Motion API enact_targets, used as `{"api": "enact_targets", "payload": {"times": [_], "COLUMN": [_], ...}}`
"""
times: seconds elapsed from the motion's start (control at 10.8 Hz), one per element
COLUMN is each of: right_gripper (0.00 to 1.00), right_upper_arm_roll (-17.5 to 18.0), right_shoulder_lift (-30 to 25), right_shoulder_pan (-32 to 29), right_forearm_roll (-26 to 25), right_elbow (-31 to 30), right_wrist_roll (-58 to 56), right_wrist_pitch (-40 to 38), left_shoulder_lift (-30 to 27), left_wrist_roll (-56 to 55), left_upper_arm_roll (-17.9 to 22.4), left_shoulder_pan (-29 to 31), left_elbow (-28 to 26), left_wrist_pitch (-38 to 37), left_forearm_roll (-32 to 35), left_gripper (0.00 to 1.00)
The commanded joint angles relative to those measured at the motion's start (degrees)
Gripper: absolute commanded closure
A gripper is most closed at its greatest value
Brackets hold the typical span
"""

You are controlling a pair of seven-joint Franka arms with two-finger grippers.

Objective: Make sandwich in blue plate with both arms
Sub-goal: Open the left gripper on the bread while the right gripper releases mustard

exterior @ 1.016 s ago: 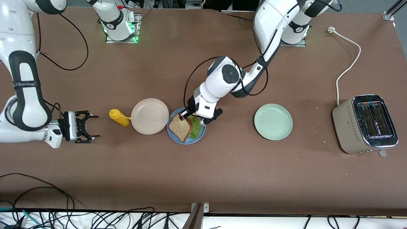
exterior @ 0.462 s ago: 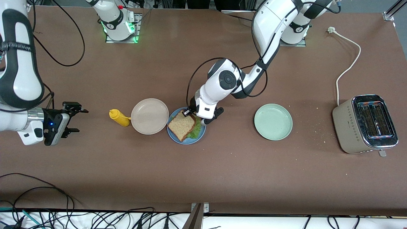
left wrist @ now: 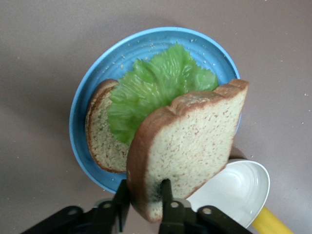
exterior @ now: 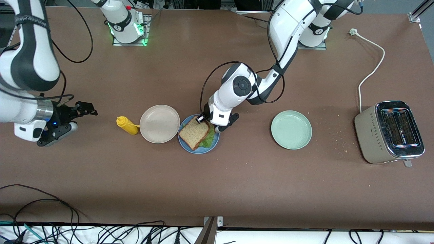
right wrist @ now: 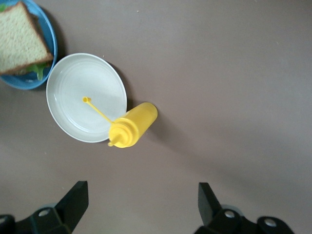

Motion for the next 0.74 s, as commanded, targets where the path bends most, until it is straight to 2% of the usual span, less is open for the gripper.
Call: {"api": "enact_targets", "payload": {"times": [0.0,0.18,0.28,0.37,0.65], "right_gripper": [0.0,0.0,0.0,0.0,0.0], "right_upper_arm_roll": [-0.3,-2.0,-2.1,-2.1,-2.8], "right_shoulder_lift": [-7.9,-8.3,-8.7,-10.0,-12.8], "right_shoulder_pan": [2.1,2.0,2.1,2.6,2.9], "right_forearm_roll": [-2.2,-1.7,-2.2,-2.4,-1.8], "right_elbow": [-5.6,-5.3,-5.3,-5.4,-4.5], "right_wrist_roll": [10.2,9.7,10.1,10.1,13.8], "right_wrist_pitch": [6.5,15.5,16.4,15.9,8.0], "left_shoulder_lift": [-0.7,-1.2,-1.4,-1.5,-3.4], "left_wrist_roll": [-1.3,-1.4,-1.3,-1.3,-1.1], "left_upper_arm_roll": [0.7,0.8,0.8,0.8,0.7], "left_shoulder_pan": [-0.1,0.5,1.3,1.7,4.2], "left_elbow": [-1.3,-1.3,-1.2,-1.2,-0.9], "left_wrist_pitch": [-1.4,-3.9,-6.2,-8.7,-15.9], "left_forearm_roll": [0.5,0.5,0.5,0.5,0.6], "left_gripper": [0.04,0.0,0.0,0.0,0.0]}}
